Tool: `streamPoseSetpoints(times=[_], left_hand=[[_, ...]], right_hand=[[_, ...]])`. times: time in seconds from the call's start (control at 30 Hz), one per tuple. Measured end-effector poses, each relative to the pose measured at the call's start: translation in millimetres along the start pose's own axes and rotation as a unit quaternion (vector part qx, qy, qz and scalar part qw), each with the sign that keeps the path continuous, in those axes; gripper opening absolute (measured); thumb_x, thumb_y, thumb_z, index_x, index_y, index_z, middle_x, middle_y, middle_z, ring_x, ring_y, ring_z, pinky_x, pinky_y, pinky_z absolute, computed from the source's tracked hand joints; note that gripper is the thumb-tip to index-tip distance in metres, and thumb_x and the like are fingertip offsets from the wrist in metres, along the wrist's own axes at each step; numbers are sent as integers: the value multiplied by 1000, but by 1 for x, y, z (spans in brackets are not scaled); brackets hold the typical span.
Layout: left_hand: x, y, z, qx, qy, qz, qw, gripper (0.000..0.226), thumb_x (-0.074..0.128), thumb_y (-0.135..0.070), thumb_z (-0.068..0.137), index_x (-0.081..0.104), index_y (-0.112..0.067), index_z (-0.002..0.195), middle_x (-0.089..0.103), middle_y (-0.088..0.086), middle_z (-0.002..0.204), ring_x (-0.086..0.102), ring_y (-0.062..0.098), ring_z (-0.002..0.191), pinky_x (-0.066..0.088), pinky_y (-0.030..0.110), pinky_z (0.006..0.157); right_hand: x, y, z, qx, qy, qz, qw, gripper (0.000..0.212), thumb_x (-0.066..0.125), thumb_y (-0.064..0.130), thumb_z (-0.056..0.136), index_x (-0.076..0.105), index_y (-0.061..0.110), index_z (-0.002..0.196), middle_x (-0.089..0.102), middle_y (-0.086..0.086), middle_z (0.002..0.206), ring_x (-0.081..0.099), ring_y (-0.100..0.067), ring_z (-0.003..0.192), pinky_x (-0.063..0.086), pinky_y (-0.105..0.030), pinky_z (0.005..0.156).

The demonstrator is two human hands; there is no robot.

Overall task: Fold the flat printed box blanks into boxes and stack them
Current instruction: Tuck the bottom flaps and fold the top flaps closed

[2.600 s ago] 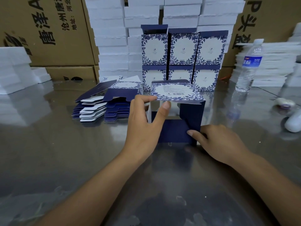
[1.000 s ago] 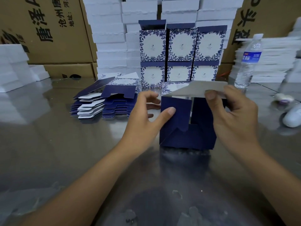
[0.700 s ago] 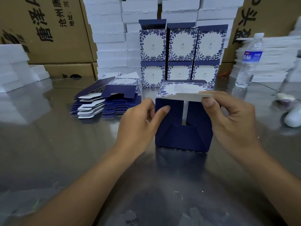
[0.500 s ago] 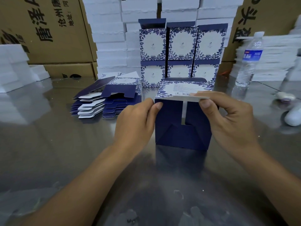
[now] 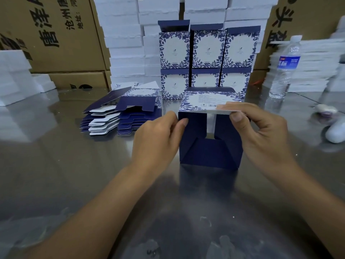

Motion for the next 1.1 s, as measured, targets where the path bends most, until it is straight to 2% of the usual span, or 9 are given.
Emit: streamPoseSetpoints(times=[0.13, 0.2, 0.4, 0.5, 0.6, 0.73, 0.8, 0.93, 1.1], left_hand=[[9, 5, -1, -27, 101, -10, 994, 35, 50, -45, 92, 46, -14, 77, 61, 1, 67, 57, 29, 70, 43, 40, 61], [9, 8, -1, -32, 113, -8, 993, 38, 48, -45, 93, 51, -11, 77, 64, 5, 68, 58, 31, 73, 45, 44, 65], [8, 6, -2, -14, 77, -11, 997, 37, 54, -35, 94, 40, -15, 66, 43, 3, 54, 47, 39, 61, 31, 39, 52], [9, 8, -2, -25, 79, -26, 996, 36, 55, -37, 92, 41, -16, 67, 50, 6, 54, 49, 36, 62, 35, 40, 54], [11, 11, -2, -60, 89, -43, 993, 35, 55, -42, 91, 48, -15, 69, 58, 5, 59, 54, 31, 67, 43, 40, 59], [19, 17, -4, -77, 173, 0, 982, 38, 51, -49, 90, 46, -20, 66, 62, 3, 66, 58, 28, 72, 46, 37, 62], [23, 18, -7, -63, 202, 21, 977, 42, 47, -49, 93, 39, -22, 61, 58, 2, 63, 56, 30, 70, 43, 37, 59], [23, 17, -6, -43, 186, 26, 981, 47, 49, -44, 94, 28, -25, 55, 37, -6, 51, 39, 27, 59, 25, 34, 52], [25, 23, -6, -63, 202, -16, 977, 46, 54, -44, 91, 35, -22, 55, 46, -2, 52, 45, 26, 59, 34, 35, 54]], right_hand=[[-4, -4, 0, 7, -16, -10, 1000, 15, 49, 43, 86, 60, 37, 95, 63, 21, 92, 58, 6, 90, 42, -14, 81], [-2, -2, 0, -2, -9, -12, 1000, 12, 50, 43, 88, 59, 39, 95, 63, 21, 95, 59, 4, 93, 44, -16, 83], [0, -1, 0, -6, 4, -6, 1000, 17, 48, 46, 91, 61, 35, 96, 65, 15, 99, 62, -9, 99, 46, -23, 89], [-1, -2, 1, -4, 9, -6, 1000, 23, 46, 52, 89, 61, 36, 96, 65, 16, 100, 62, -10, 101, 46, -24, 90], [-1, -4, 1, -2, 11, -4, 1000, 16, 49, 47, 90, 61, 38, 96, 64, 18, 101, 61, -7, 102, 46, -24, 90], [-2, -5, 2, -2, 10, -4, 1000, 24, 45, 55, 89, 61, 39, 96, 64, 18, 101, 61, -6, 101, 45, -22, 90], [-2, -5, 1, -2, 11, -1, 1000, 29, 43, 58, 87, 61, 37, 97, 64, 16, 101, 61, -8, 102, 45, -22, 90], [-2, -4, 1, -1, 17, -3, 1000, 32, 42, 60, 86, 61, 36, 97, 64, 15, 102, 61, -9, 103, 44, -20, 91], [-2, -4, 2, -1, 19, -1, 1000, 31, 42, 58, 87, 61, 35, 97, 65, 12, 102, 61, -11, 103, 45, -23, 91]])
Point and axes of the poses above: each hand's wrist, its own z-axis towards the middle knuckle, its own x-axis out of the palm, y = z × x, the point moved 4 cm from there along z, towards the middle knuckle
